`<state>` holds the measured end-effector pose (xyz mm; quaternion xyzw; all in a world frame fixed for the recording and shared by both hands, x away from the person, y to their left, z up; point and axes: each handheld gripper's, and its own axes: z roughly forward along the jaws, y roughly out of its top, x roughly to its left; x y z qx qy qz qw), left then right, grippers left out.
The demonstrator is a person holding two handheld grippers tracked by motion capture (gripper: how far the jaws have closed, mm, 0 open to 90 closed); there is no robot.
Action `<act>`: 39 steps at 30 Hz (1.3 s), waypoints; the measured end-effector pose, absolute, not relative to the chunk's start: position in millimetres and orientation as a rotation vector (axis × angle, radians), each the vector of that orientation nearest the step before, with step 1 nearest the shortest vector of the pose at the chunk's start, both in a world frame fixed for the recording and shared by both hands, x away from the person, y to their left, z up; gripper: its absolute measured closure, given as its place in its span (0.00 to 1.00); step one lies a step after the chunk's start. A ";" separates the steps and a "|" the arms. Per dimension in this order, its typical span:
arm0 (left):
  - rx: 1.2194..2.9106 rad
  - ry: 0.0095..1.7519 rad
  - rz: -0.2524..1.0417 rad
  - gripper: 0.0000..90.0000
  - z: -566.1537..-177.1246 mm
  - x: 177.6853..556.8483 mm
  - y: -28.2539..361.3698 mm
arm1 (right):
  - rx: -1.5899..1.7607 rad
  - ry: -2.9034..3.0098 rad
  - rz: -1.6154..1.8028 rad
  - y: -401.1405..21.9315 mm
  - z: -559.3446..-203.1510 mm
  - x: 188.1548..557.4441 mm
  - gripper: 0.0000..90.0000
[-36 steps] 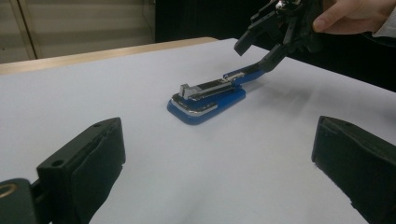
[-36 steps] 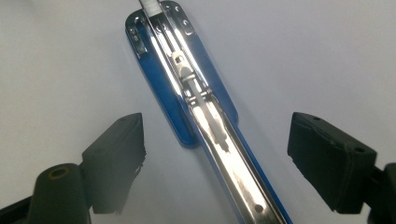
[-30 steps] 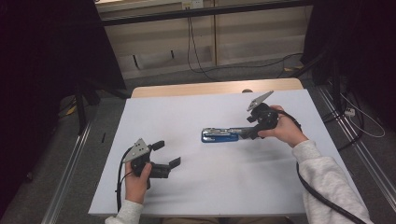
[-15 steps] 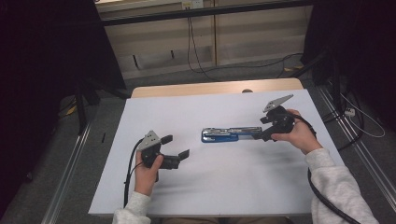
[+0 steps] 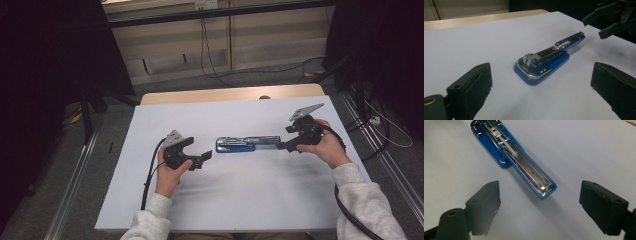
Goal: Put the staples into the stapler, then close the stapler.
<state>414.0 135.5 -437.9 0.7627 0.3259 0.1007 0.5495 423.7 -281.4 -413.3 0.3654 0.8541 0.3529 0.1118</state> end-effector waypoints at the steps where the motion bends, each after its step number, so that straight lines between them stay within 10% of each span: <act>1: 1.818 0.779 0.234 0.04 -438.6 415.8 133.9 | 1.072 2.499 1.040 -282.6 -413.1 423.4 0.18; 20: 1.864 0.818 0.257 0.06 -444.5 430.3 123.1 | 1.122 2.472 1.010 -294.6 -417.6 415.5 0.18; 25: 1.878 0.824 0.273 0.21 -446.5 435.4 120.6 | 1.131 2.454 1.002 -298.4 -418.5 414.1 0.21; 34: 1.930 0.962 0.282 0.88 -457.0 445.5 119.0 | 1.227 2.398 0.924 -302.1 -427.4 414.6 0.84; 39: 1.967 0.966 0.234 1.00 -464.0 448.9 109.6 | 1.243 2.415 0.877 -294.7 -440.3 418.4 1.00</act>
